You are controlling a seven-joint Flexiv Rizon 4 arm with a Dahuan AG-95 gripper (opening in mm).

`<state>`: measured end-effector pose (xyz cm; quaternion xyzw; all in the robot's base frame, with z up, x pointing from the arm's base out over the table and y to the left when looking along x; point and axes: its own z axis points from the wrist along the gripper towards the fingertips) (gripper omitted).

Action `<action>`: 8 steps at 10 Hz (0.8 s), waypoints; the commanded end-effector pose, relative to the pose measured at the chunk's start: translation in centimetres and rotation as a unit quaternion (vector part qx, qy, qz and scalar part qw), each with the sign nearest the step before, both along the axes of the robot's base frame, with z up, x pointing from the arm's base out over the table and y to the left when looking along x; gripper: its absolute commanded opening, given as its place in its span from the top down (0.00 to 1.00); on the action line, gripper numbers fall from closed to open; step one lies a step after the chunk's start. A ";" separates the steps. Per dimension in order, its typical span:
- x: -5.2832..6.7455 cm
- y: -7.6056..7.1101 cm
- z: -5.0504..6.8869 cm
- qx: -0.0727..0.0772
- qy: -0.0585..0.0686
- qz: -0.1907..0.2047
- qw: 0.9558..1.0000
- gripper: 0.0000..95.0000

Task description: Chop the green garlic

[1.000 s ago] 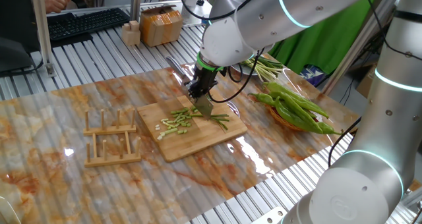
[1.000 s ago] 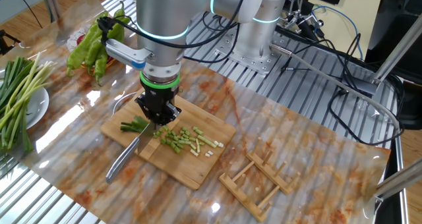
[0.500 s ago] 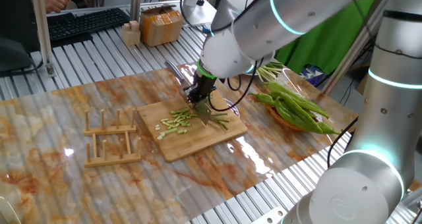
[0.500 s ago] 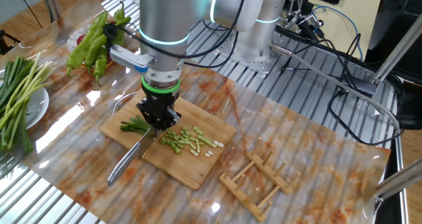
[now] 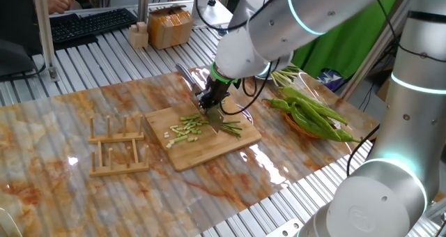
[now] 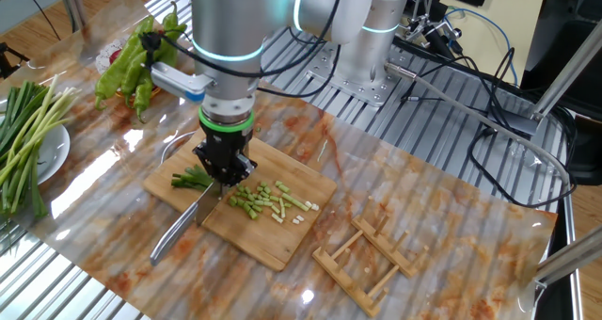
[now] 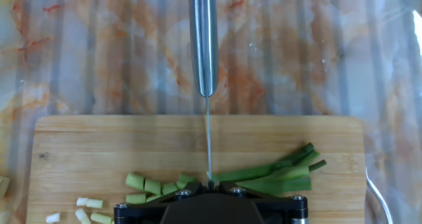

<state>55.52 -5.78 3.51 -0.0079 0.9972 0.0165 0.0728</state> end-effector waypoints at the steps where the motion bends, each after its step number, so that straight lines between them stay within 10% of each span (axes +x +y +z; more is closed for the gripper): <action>1: 0.1 0.1 0.2 0.005 0.010 -0.001 1.000 1.00; 8: 0.1 0.0 2.1 -0.002 0.019 0.001 1.000 1.00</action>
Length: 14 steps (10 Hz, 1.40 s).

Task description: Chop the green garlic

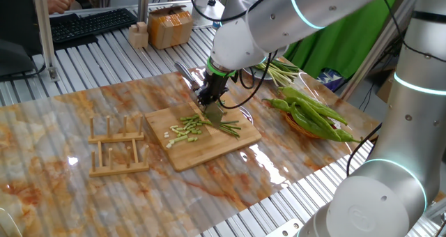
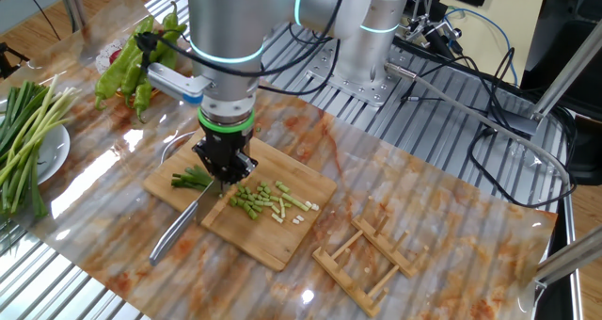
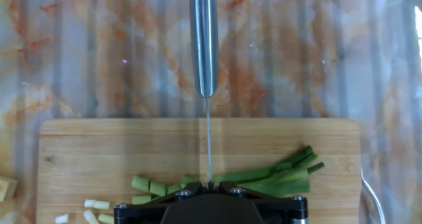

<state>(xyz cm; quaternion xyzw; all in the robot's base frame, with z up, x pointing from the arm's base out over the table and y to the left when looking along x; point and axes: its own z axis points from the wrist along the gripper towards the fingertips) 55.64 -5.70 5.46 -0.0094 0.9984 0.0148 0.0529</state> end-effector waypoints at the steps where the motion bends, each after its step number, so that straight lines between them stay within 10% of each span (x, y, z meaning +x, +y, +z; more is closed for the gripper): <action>1: -0.1 -0.1 0.6 -0.004 -0.004 0.003 1.000 1.00; 14: -0.9 -1.6 0.8 -0.010 -0.007 0.009 1.000 1.00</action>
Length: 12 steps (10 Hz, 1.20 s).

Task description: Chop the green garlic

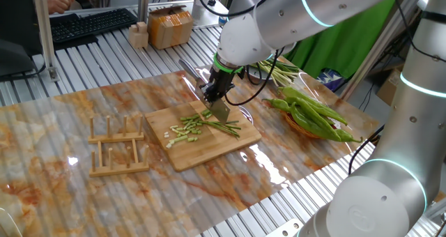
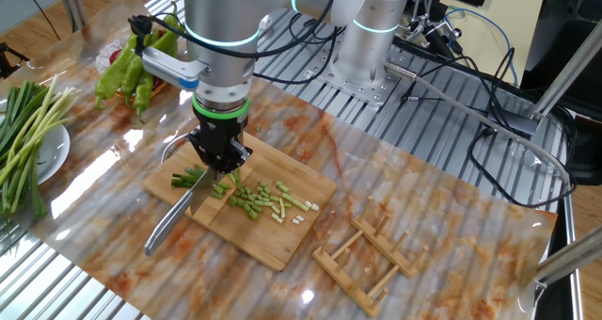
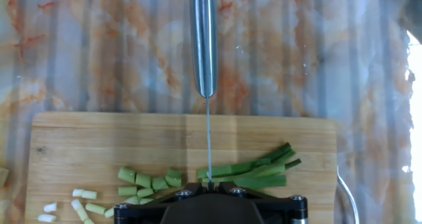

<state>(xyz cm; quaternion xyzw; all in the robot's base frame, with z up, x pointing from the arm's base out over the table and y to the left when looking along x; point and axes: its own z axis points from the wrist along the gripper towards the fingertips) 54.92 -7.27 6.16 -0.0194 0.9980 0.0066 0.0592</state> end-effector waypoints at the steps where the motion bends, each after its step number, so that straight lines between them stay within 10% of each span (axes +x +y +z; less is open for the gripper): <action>1: -0.4 -0.1 0.0 -0.001 -0.001 -0.002 1.000 1.00; 7: -0.8 -0.1 -0.5 0.000 -0.004 -0.002 1.000 1.00; 12: -0.8 0.2 -5.2 0.014 -0.037 -0.006 0.999 1.00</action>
